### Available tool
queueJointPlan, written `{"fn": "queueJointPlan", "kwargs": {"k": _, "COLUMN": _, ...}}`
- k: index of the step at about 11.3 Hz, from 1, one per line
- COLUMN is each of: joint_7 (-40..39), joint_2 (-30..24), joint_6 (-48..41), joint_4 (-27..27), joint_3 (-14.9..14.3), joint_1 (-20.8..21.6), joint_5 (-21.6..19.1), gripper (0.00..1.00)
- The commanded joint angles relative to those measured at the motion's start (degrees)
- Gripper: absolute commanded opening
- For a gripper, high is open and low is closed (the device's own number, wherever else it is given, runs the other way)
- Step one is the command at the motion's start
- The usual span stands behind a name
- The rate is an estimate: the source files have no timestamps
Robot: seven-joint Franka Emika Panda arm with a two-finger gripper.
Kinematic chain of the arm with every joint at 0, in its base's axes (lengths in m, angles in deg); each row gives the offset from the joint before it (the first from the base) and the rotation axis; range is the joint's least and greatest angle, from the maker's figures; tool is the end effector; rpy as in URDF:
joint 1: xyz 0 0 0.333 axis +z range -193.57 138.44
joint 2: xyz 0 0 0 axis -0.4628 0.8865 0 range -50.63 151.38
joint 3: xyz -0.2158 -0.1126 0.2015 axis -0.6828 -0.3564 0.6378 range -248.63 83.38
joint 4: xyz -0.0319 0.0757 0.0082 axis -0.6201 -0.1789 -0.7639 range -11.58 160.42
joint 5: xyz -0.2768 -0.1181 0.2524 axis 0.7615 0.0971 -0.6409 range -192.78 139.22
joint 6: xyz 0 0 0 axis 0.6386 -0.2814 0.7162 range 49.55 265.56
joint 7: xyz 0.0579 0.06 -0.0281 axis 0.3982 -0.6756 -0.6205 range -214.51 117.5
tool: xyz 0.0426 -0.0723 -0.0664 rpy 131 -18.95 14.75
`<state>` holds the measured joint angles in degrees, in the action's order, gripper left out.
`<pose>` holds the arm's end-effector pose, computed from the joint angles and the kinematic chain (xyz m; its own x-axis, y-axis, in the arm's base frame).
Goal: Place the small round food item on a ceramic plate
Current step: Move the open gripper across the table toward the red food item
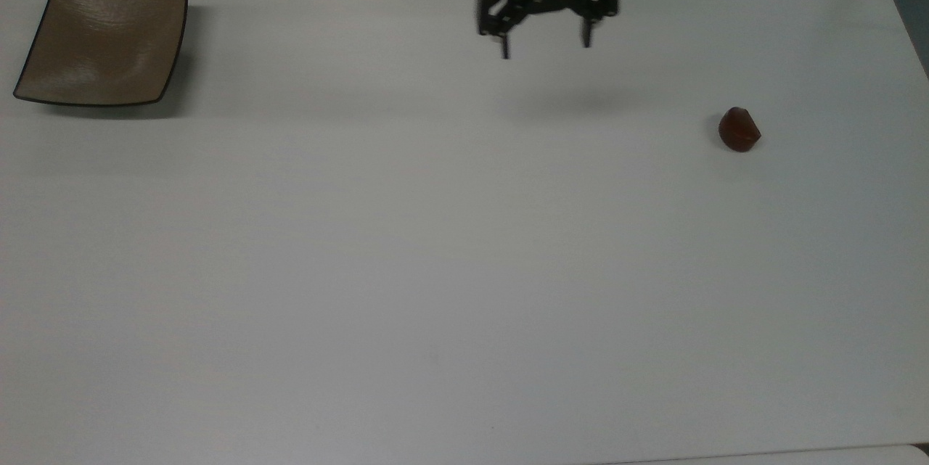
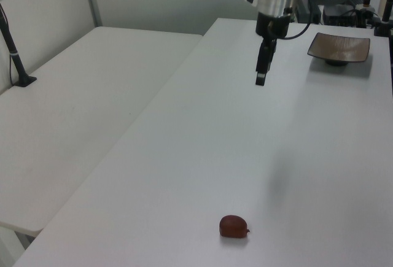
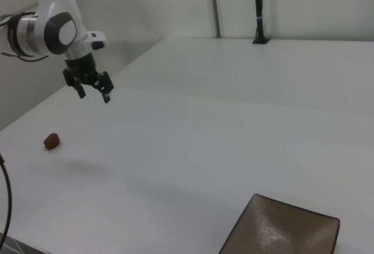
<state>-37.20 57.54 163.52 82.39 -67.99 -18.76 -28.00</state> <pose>0.5661 0.2391 0.5241 0.9730 0.1931 0.1269 0.2039 -0.9759 -0.0784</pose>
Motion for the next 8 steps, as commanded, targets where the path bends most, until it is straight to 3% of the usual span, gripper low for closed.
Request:
{"fn": "queueJointPlan", "kwargs": {"k": 1, "joint_7": 4.9, "joint_2": 6.1, "joint_6": 5.5, "joint_4": -4.8, "joint_3": 3.5, "joint_1": 5.6, "joint_5": 0.8, "gripper": 1.00}}
{"fn": "queueJointPlan", "kwargs": {"k": 5, "joint_7": 15.7, "joint_2": 16.4, "joint_6": 9.5, "joint_4": -8.0, "joint_3": 3.4, "joint_1": 17.3, "joint_5": 9.1, "gripper": 1.00}}
{"fn": "queueJointPlan", "kwargs": {"k": 8, "joint_7": 23.0, "joint_2": 23.7, "joint_6": 12.5, "joint_4": -11.2, "joint_3": 3.5, "joint_1": 21.0, "joint_5": 15.9, "gripper": 1.00}}
